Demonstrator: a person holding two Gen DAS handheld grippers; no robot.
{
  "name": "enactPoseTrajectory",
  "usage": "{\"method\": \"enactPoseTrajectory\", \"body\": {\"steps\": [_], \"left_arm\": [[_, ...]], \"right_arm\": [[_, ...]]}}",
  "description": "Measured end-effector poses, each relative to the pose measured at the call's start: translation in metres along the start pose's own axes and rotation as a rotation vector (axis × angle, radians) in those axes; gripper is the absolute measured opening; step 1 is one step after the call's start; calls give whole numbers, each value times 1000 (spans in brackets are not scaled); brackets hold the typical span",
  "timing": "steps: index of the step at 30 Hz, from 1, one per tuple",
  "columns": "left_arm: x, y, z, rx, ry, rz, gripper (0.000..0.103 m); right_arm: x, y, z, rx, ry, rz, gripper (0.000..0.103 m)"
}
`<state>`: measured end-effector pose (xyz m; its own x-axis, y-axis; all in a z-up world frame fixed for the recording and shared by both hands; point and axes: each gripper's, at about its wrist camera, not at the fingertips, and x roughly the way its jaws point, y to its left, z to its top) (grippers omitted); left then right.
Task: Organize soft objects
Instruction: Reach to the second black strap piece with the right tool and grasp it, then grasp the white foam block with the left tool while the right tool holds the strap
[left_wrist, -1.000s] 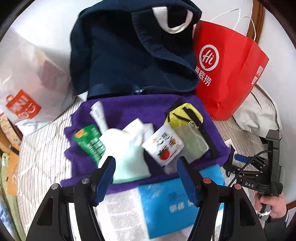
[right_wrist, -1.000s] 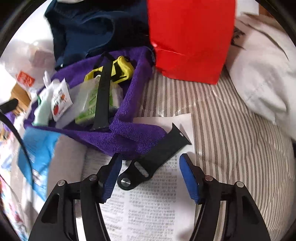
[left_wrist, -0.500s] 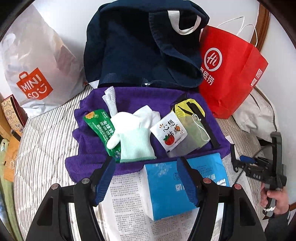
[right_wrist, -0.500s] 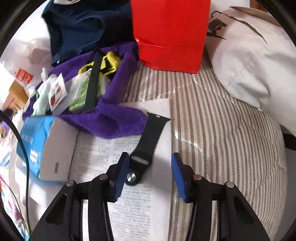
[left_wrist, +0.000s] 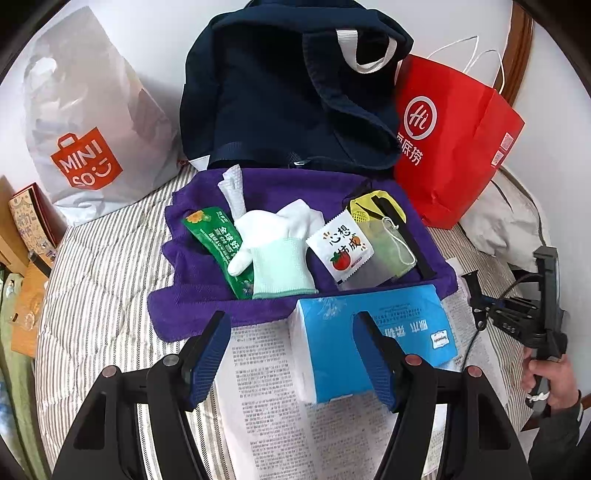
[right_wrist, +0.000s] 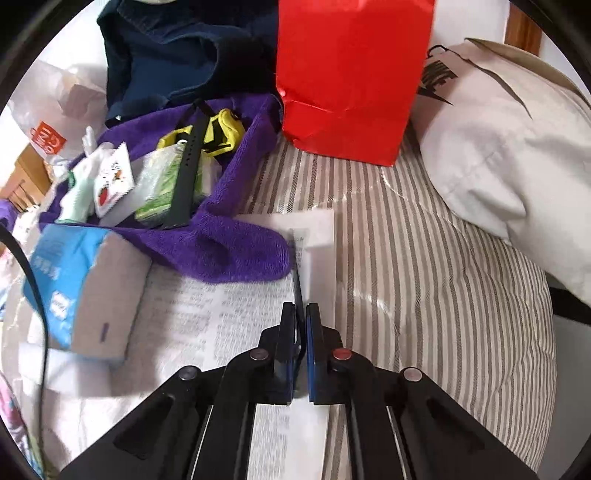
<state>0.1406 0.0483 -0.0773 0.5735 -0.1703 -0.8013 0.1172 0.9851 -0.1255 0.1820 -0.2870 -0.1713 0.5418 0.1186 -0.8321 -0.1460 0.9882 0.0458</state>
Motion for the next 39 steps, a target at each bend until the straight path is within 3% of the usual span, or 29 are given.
{"method": "enactPoseTrajectory", "body": {"steps": [5, 11, 19, 32, 39], "left_arm": [[-6, 3, -3, -8, -8, -13, 67], [-9, 0, -10, -6, -4, -30, 67], [-16, -4, -24, -3, 0, -29, 67], [-18, -53, -51, 126, 17, -105, 67], [-26, -74, -64, 157, 3, -126, 73]], "right_arm": [[-16, -7, -15, 5, -1, 25, 6], [-1, -8, -16, 35, 20, 73, 6], [5, -1, -13, 13, -9, 64, 3], [-36, 0, -43, 11, -28, 64, 3], [-59, 2, -68, 24, -57, 95, 3]]}}
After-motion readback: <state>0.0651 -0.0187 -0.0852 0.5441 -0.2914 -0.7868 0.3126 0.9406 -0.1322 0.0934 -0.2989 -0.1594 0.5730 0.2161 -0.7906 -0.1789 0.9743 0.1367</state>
